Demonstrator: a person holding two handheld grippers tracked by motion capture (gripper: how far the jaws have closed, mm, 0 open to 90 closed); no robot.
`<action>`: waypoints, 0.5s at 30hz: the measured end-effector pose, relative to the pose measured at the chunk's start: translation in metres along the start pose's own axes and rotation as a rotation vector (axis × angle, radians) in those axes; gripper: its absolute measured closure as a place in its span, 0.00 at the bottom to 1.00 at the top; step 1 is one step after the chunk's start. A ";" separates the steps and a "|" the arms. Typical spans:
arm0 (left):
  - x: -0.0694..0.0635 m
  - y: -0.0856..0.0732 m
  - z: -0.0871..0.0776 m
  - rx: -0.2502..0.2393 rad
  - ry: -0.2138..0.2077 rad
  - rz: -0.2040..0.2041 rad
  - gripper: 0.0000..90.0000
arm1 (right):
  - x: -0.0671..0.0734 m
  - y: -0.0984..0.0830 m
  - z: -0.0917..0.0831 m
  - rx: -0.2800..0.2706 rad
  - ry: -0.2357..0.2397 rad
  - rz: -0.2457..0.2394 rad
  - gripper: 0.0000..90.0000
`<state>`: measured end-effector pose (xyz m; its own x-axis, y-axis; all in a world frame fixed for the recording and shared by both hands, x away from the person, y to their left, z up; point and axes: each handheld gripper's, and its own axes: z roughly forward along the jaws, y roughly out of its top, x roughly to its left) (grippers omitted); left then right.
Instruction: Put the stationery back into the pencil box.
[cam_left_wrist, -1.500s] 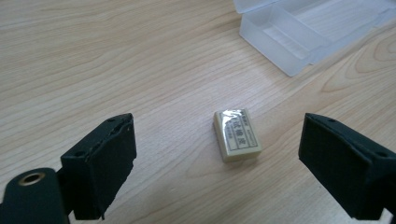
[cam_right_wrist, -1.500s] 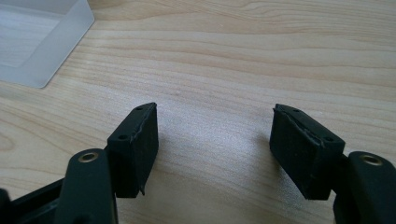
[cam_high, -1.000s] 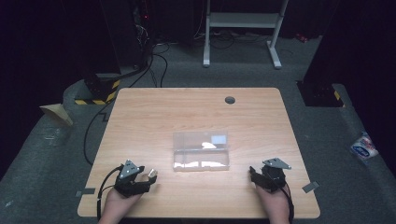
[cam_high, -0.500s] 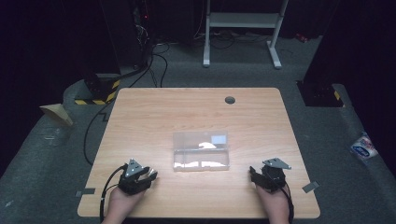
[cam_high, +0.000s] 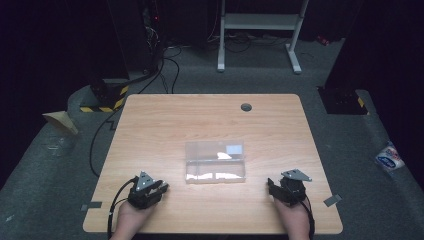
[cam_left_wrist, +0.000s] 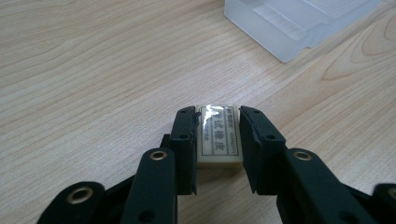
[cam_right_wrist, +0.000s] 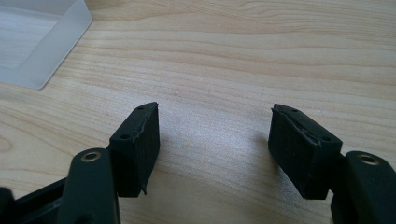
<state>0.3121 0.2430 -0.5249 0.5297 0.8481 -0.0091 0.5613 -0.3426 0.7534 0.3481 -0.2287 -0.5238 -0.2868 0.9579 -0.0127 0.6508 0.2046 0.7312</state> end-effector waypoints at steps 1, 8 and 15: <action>0.000 0.000 0.000 -0.002 0.002 0.004 0.75 | 0.000 0.000 0.000 0.000 0.000 -0.001 0.37; 0.000 0.000 0.000 -0.002 0.002 0.003 0.75 | 0.000 0.000 0.000 -0.001 0.002 -0.003 0.38; 0.001 -0.002 0.000 -0.019 0.000 -0.031 0.75 | 0.000 -0.001 -0.001 0.000 0.003 -0.001 0.38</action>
<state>0.3112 0.2449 -0.5264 0.5126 0.8580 -0.0327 0.5654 -0.3087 0.7649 0.3472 -0.2289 -0.5237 -0.2892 0.9572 -0.0112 0.6504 0.2051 0.7313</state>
